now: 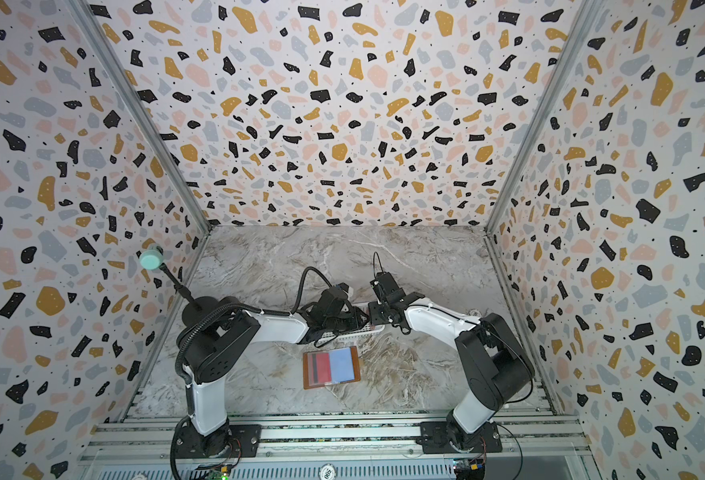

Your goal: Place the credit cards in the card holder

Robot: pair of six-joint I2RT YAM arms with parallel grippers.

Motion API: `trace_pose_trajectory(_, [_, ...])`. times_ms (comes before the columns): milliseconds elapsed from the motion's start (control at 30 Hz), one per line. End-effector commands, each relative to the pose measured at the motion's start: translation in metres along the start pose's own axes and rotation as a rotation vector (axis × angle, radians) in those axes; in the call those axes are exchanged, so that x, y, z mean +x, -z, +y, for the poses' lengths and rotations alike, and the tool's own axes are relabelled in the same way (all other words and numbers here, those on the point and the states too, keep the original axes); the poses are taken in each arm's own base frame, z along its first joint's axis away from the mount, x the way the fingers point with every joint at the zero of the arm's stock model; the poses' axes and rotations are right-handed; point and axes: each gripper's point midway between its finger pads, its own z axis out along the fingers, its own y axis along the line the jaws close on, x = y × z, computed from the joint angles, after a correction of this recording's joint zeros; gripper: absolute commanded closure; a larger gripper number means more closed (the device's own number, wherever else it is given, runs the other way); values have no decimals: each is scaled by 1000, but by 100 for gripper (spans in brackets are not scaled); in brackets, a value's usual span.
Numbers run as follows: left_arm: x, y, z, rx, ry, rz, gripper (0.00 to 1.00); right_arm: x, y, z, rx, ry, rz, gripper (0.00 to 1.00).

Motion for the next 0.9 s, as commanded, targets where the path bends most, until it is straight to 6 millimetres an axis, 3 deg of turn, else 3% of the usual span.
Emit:
trace_pose_trajectory(0, [21, -6, 31, -79, 28, 67, 63, -15, 19, -2, 21, 8, -43, 43])
trace_pose_trajectory(500, [22, -9, 31, -78, 29, 75, 62, -18, 32, 10, 5, 27, -64, 43])
trace_pose_trajectory(867, [22, -10, 30, -74, 32, 77, 62, -16, 38, 25, -19, 38, -71, 58])
